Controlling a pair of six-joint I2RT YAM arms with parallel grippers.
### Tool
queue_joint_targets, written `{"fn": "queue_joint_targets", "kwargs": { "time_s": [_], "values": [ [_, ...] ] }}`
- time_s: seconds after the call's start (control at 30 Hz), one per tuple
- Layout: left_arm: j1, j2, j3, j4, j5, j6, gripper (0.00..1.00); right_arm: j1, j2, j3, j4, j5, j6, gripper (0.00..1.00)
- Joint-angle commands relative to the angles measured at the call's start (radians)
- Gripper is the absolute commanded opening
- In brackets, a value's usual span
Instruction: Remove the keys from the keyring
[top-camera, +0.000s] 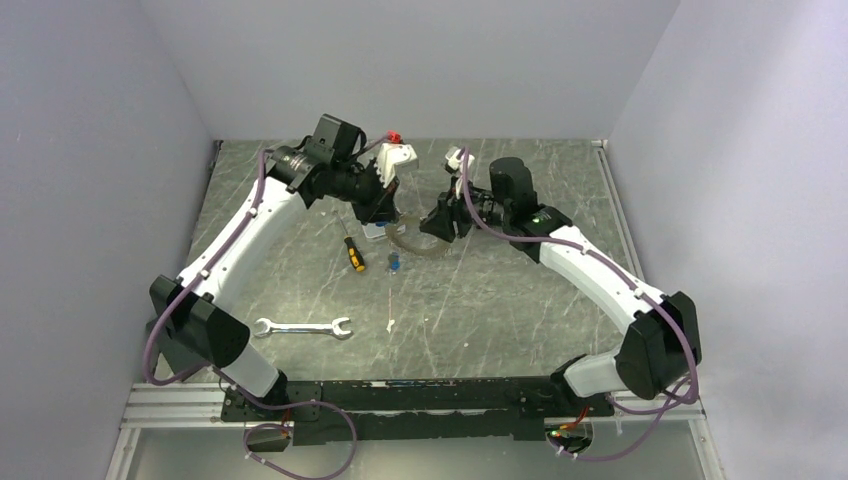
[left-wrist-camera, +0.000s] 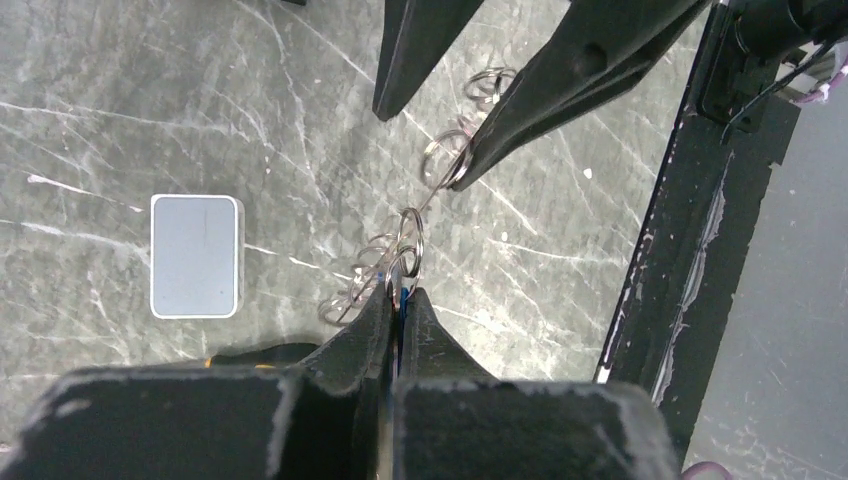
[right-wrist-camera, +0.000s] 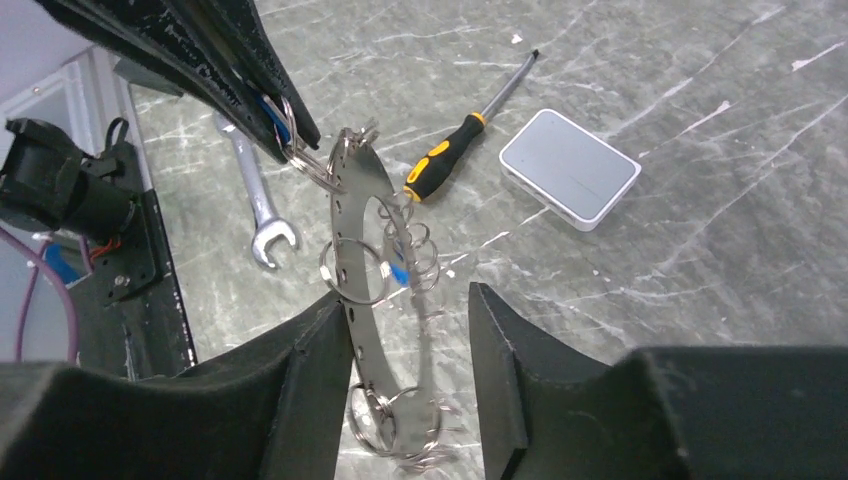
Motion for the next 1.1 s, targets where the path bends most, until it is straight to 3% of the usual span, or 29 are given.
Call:
{"fn": "queue_joint_targets", "kwargs": {
  "time_s": [0.0, 0.17, 0.43, 0.63, 0.7, 0.8, 0.97, 1.07],
  "values": [
    [0.0, -0.005, 0.08, -0.077, 0.044, 0.131, 0.0, -0.037, -0.055, -0.002, 0.001, -0.114, -0.007, 0.51],
    [0.0, 0.005, 0.1, -0.119, 0.064, 0.212, 0.0, -0.1, -0.077, -0.003, -0.035, -0.223, -0.03, 0.61],
    [0.0, -0.007, 0.106, -0.18, 0.146, 0.282, 0.0, -0.129, -0.126, 0.06, -0.213, -0.288, -0.216, 0.72],
    [-0.001, -0.039, 0.086, -0.225, 0.215, 0.392, 0.0, -0.161, -0.144, 0.051, -0.202, -0.376, -0.248, 0.77],
    [-0.003, -0.047, 0.086, -0.242, 0.233, 0.417, 0.0, -0.172, -0.144, 0.054, -0.182, -0.362, -0.257, 0.79],
    [-0.011, -0.056, 0.081, -0.252, 0.23, 0.447, 0.0, -0.175, -0.138, 0.086, -0.17, -0.283, -0.278, 0.92],
    [-0.052, -0.068, 0.069, -0.284, 0.192, 0.495, 0.0, -0.176, -0.126, 0.155, -0.163, -0.208, -0.277, 0.98],
    [-0.069, -0.077, 0.062, -0.294, 0.168, 0.519, 0.0, -0.178, -0.111, 0.162, -0.082, -0.181, -0.148, 1.0]
  ]
}}
